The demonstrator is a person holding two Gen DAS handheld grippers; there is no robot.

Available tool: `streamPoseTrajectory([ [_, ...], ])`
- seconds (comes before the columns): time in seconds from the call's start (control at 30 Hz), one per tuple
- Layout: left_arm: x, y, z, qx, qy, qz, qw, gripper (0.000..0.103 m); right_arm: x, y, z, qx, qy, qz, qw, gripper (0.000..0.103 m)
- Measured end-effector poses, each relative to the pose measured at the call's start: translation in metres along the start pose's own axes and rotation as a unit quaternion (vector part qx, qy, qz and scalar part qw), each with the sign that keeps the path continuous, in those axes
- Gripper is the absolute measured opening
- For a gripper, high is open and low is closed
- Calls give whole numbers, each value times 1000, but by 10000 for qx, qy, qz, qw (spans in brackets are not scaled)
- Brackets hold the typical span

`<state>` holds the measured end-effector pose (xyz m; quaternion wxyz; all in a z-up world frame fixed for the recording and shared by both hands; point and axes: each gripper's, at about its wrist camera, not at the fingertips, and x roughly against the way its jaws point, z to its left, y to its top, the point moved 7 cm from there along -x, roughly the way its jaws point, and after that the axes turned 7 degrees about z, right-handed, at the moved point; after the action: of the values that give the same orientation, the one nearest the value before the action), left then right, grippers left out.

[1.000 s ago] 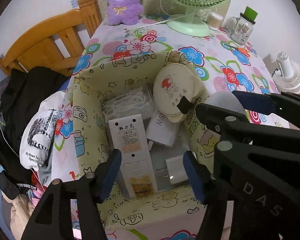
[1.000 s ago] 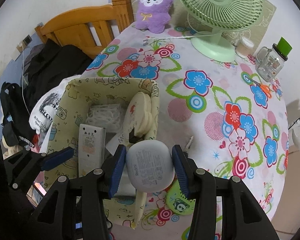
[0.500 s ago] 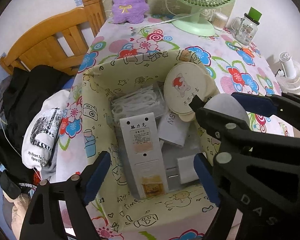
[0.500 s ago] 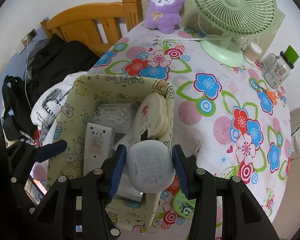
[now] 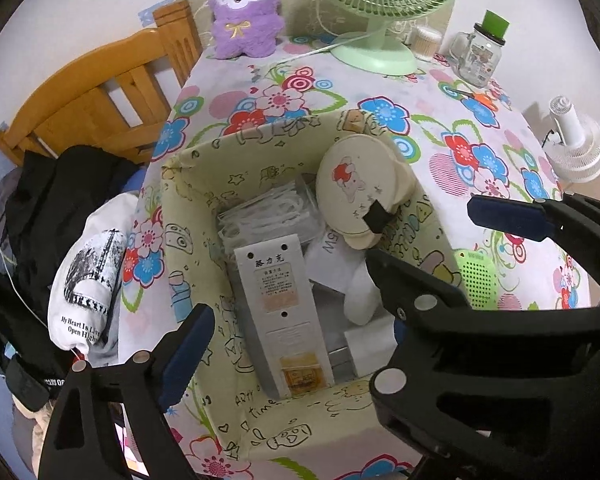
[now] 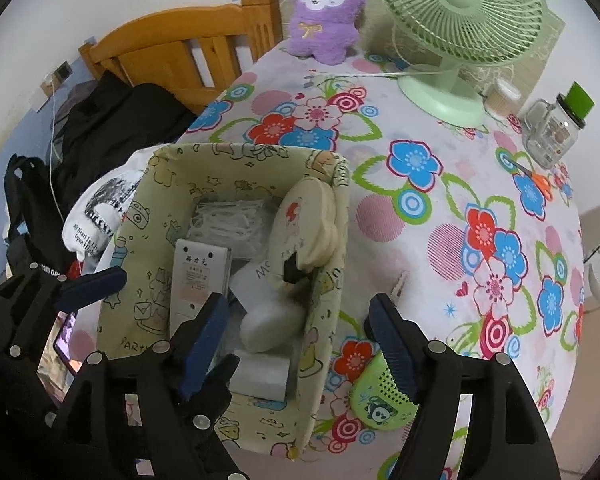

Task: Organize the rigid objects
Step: 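Withdraw both tools from the basket toward the green speaker and black key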

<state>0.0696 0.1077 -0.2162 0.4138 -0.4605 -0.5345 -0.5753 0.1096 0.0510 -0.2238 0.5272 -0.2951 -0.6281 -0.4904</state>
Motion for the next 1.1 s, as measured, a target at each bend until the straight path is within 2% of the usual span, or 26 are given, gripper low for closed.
streamPoseTrajectory([
  [0.33,8,0,-24,-210,5,-76,9998,94,12,-14,-21,-235,-14,-55,9997,81],
  [1.1,35,13,-89,-116,38,-294,9995,94,50,-27,-83,-218,-46,-261,9994,83],
])
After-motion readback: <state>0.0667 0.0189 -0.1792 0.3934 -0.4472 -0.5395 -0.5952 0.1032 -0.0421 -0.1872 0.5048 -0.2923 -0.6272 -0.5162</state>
